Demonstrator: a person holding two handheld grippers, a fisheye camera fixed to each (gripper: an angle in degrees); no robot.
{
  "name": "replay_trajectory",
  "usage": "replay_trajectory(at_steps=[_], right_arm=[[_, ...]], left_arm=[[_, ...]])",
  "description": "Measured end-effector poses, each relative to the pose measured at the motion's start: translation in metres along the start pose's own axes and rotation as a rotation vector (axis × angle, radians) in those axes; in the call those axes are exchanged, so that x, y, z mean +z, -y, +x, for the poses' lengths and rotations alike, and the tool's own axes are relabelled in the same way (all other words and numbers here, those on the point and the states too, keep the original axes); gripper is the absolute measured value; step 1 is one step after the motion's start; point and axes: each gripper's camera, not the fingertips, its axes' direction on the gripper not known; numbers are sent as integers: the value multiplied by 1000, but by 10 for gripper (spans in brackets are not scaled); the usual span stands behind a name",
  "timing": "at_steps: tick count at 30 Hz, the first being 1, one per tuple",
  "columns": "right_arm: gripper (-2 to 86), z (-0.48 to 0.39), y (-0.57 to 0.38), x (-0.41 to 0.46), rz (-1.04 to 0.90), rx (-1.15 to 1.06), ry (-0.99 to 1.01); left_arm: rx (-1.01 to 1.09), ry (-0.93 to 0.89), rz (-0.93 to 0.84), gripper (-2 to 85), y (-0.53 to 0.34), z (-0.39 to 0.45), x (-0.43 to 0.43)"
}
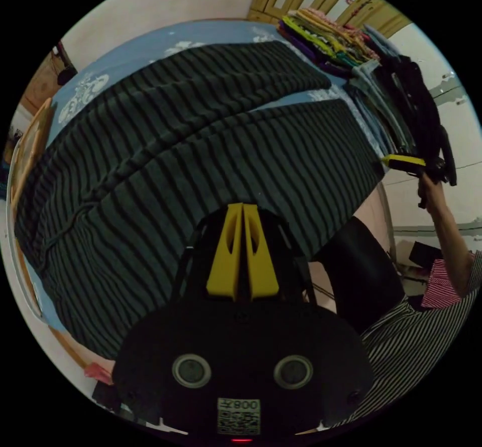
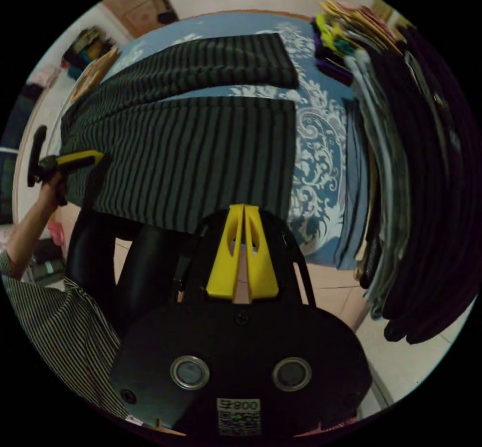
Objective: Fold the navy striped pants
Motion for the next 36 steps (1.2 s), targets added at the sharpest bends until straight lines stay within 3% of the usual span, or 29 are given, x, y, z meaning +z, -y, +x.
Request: replay_trajectory(at_steps=[2, 5, 10, 13, 16, 18, 22, 27, 30, 32, 34, 36], right_arm=[[1, -30, 8, 8, 9, -31, -43], [2, -57, 19, 38, -90, -52, -39], [1, -91, 28, 38, -38, -44, -63], [1, -113, 37, 39, -29, -37, -94], [1, -135, 48, 40, -32, -29, -120], [1, -147, 55, 41, -42, -18, -126], [1, -173, 75, 41, -62, 6, -126], [1, -197, 99, 39, -87, 54, -80], [0, -212, 117, 35, -114, 91, -41], [0, -230, 131, 25, -82, 88, -12], [0, -248, 142, 18, -60, 71, -49], [0, -266, 156, 13, -47, 36, -35]], left_arm=[[-21, 32, 5, 2, -24, -10, -4], [-32, -2, -141, 2, -58, -31, 21], [-58, -56, -77, 3, -113, -67, -1], [-153, -77, 66, 4, -168, -104, -36], [-411, -40, 254, 8, -252, -166, -80], [-689, -4, 421, 19, -339, -222, -110], [-1094, -10, 559, 52, -466, -299, -126], [-1431, -308, 708, 90, -582, -378, -98], [-1460, -526, 839, 83, -612, -405, -80], [-1436, -570, 862, 61, -620, -418, -77], [-1393, -576, 849, 38, -625, -427, -83], [-1345, -459, 832, 25, -635, -435, -108]])
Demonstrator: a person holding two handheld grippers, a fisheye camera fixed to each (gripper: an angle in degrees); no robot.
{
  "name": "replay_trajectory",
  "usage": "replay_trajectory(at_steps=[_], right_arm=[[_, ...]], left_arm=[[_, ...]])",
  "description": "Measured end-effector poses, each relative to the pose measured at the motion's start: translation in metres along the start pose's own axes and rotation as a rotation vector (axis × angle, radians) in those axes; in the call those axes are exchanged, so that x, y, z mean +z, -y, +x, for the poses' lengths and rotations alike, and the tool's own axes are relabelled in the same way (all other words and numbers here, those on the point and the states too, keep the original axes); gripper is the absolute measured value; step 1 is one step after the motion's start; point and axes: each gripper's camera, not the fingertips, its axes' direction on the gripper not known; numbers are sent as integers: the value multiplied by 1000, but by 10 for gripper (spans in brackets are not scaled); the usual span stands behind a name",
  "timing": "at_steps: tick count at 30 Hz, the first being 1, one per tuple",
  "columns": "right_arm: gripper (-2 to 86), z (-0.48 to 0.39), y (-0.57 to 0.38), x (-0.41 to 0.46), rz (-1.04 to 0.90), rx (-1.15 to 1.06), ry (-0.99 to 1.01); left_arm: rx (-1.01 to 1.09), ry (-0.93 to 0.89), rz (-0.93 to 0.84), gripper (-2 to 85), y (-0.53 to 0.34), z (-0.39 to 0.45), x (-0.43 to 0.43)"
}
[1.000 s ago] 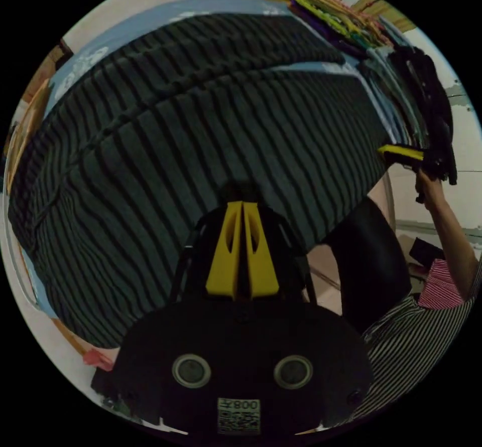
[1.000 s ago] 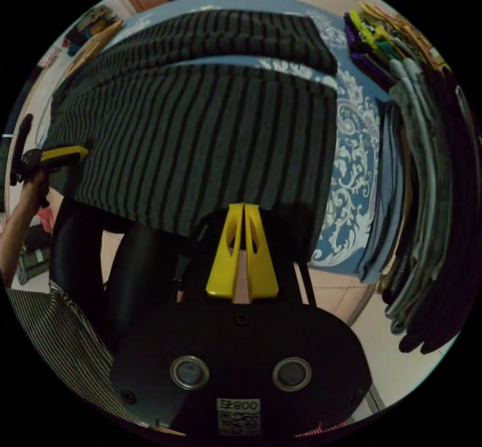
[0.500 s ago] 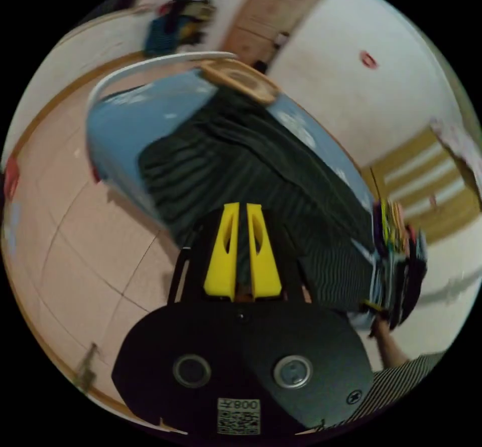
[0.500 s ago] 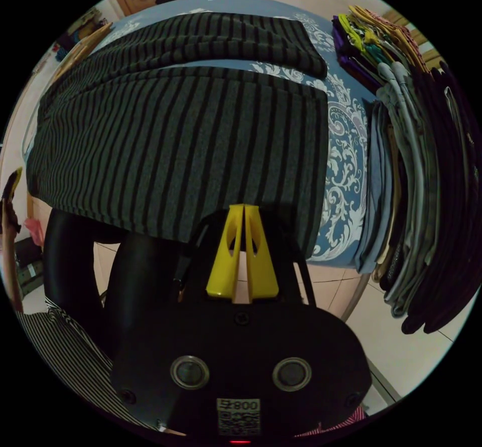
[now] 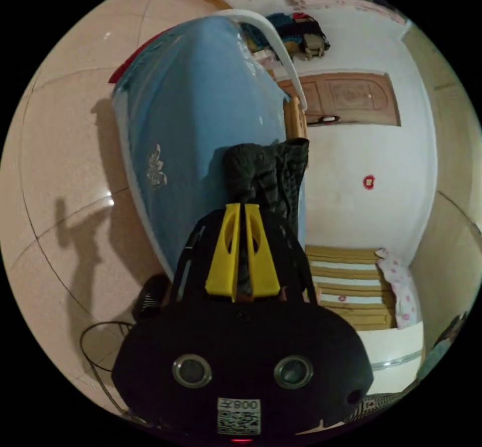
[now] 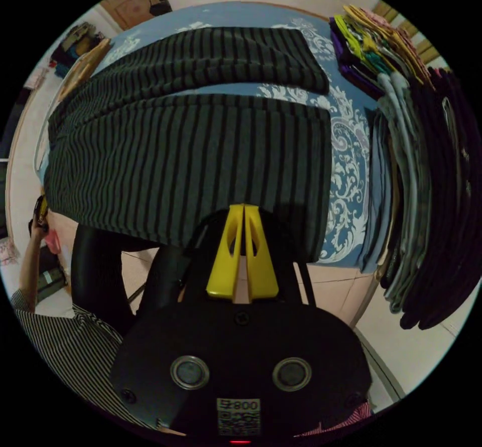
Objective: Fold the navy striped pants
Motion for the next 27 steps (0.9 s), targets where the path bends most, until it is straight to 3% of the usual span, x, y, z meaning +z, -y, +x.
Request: replay_trajectory(at_steps=[5, 9, 13, 16, 22, 27], right_arm=[[0, -62, 41, -14, 53, -114, 47], [0, -108, 74, -18, 72, -202, 98], [0, -160, 113, -23, 87, -302, 147], [0, -195, 141, -33, 124, -368, 210], [0, -289, 208, -59, 204, -551, 374], [1, -372, 253, -61, 185, -692, 341]], left_arm=[[211, 23, 74, 14, 20, 32, -50], [144, 204, -4, 10, 39, 23, -47], [119, 175, 69, 5, 44, 29, -58], [237, 169, 55, 3, 48, 61, -57], [568, 221, -141, 2, 58, 150, 1], [700, 468, -358, 2, 62, 195, 81]])
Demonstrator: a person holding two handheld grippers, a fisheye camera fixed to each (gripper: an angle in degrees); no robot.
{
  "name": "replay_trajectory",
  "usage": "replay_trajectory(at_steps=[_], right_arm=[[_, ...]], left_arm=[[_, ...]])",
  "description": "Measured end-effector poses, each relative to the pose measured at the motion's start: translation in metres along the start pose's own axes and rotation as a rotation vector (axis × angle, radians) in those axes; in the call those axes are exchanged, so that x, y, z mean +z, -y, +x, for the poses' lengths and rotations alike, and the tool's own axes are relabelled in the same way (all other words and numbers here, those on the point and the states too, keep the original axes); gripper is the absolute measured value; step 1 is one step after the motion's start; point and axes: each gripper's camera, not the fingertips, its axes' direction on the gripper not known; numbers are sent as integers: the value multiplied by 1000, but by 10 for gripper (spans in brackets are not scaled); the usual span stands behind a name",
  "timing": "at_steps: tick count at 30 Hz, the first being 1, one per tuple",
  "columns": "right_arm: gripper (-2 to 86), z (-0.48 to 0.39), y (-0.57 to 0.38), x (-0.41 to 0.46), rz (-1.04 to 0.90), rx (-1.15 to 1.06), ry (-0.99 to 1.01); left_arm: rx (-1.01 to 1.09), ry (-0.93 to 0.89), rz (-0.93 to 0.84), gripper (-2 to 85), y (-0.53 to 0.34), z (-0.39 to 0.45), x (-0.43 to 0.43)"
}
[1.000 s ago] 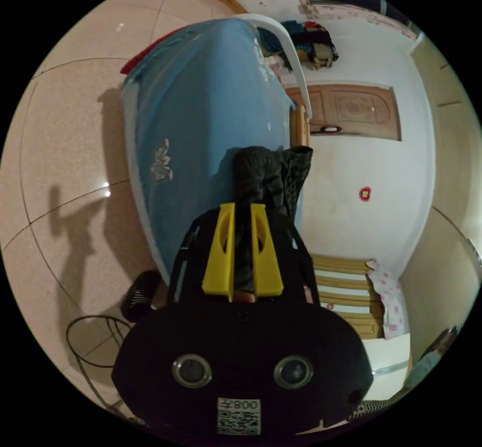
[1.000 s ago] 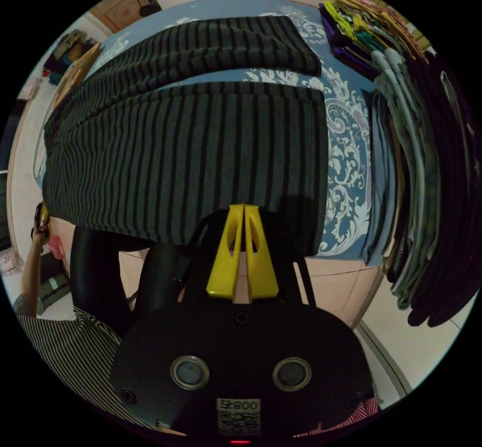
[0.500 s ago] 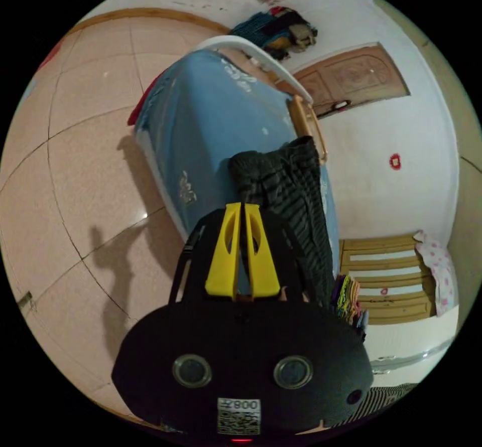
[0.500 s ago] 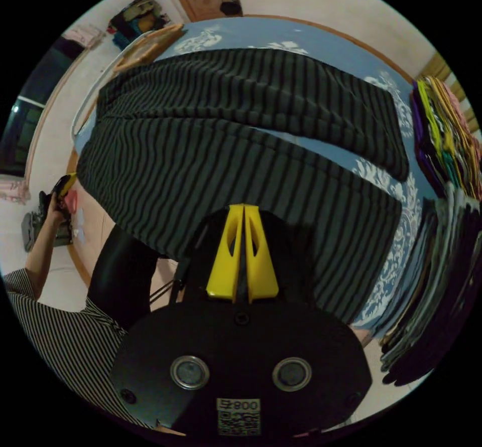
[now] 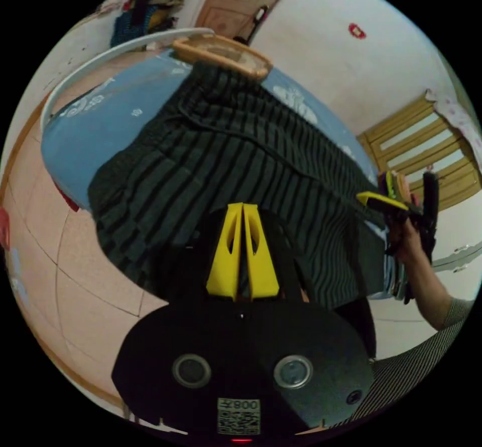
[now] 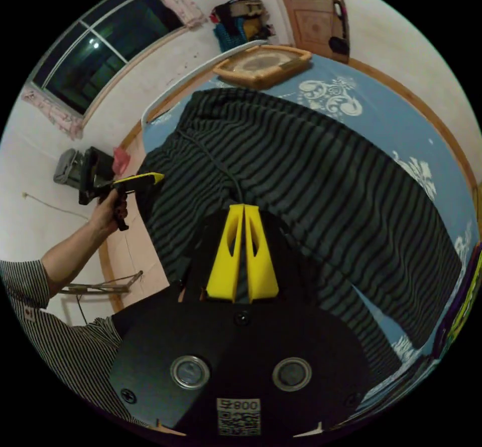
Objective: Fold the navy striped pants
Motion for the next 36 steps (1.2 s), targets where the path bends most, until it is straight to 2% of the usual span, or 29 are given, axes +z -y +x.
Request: replay_trajectory(at_steps=[4, 7, 9, 13, 19, 24, 28, 36], right_arm=[[1, -1, 39, 54, -226, 7, -32], [1, 5, 48, 57, -127, 54, 58], [1, 10, 56, 57, -93, 79, 119], [2, 10, 78, 57, -67, 91, 182], [6, 8, 110, 32, 30, 57, 214], [31, 25, 148, 6, 110, 59, 60], [71, 41, 194, -2, 76, 44, -42], [93, 28, 280, -3, 45, -79, -170]], left_arm=[[72, 95, 14, 2, 18, 25, 5], [100, 93, -11, 3, 38, 38, -3], [124, 27, -14, 3, 59, 46, -13], [140, -44, 131, 6, 99, 62, -42], [214, 38, 187, 33, 192, 95, -60], [254, 125, 132, 88, 275, 119, -64], [289, 169, 61, 113, 320, 134, -64], [359, 312, -110, 127, 388, 171, -50]])
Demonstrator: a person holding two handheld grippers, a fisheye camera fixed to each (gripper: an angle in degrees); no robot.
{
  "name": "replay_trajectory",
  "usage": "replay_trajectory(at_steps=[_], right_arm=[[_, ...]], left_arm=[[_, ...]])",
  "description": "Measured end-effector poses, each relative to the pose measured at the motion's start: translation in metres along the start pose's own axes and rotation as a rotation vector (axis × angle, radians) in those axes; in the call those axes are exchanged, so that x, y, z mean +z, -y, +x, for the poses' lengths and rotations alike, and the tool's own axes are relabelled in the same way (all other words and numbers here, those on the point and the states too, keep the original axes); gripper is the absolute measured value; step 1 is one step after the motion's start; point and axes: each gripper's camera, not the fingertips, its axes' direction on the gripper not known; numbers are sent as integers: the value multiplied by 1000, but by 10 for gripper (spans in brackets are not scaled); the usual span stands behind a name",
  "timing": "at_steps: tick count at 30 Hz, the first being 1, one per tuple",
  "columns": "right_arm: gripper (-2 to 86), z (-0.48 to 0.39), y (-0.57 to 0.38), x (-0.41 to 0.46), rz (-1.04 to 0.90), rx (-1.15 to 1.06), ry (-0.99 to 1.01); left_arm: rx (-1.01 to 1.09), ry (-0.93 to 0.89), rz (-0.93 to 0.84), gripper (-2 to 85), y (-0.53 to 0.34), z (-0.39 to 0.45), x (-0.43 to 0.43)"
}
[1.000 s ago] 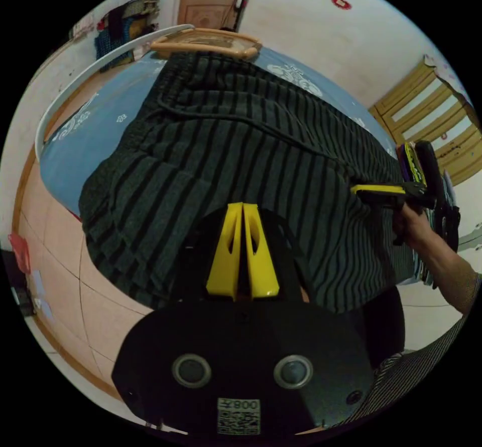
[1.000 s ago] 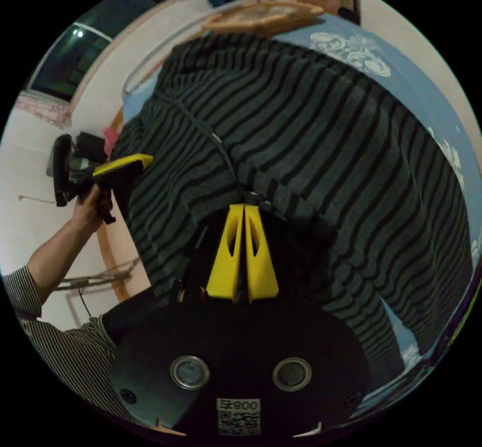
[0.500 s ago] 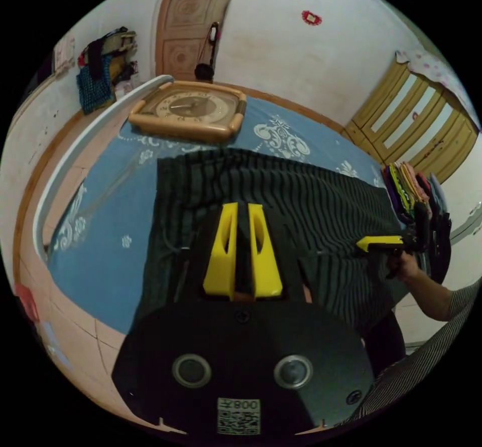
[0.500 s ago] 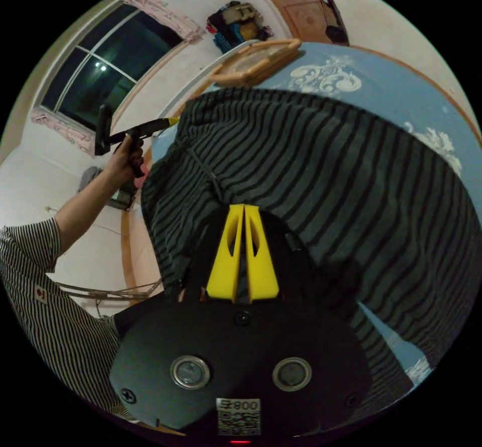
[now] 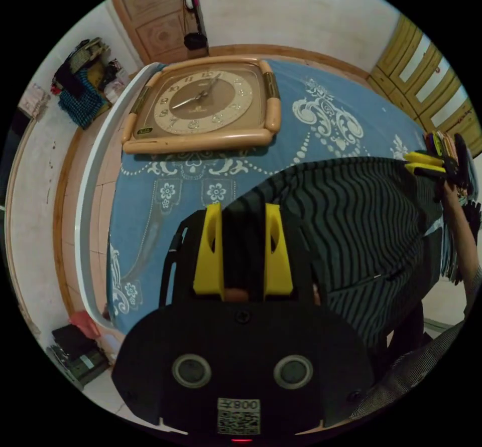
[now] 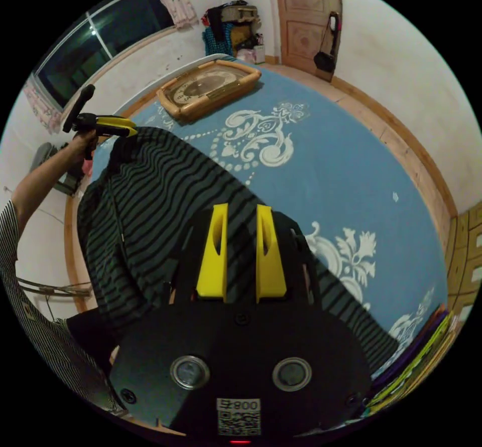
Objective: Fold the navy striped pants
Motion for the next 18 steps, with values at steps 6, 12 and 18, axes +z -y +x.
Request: replay_trajectory(at_steps=[6, 12, 18], right_arm=[[107, -29, 46, 36, -180, -109, -52], [96, -54, 59, 57, -267, -130, -94], [34, -78, 56, 53, -277, -84, -50]], left_arm=[[57, 54, -132, 126, 31, 16, 9], [61, 92, -162, 63, 41, 34, 7], [43, 108, -102, 25, 35, 44, -27]])
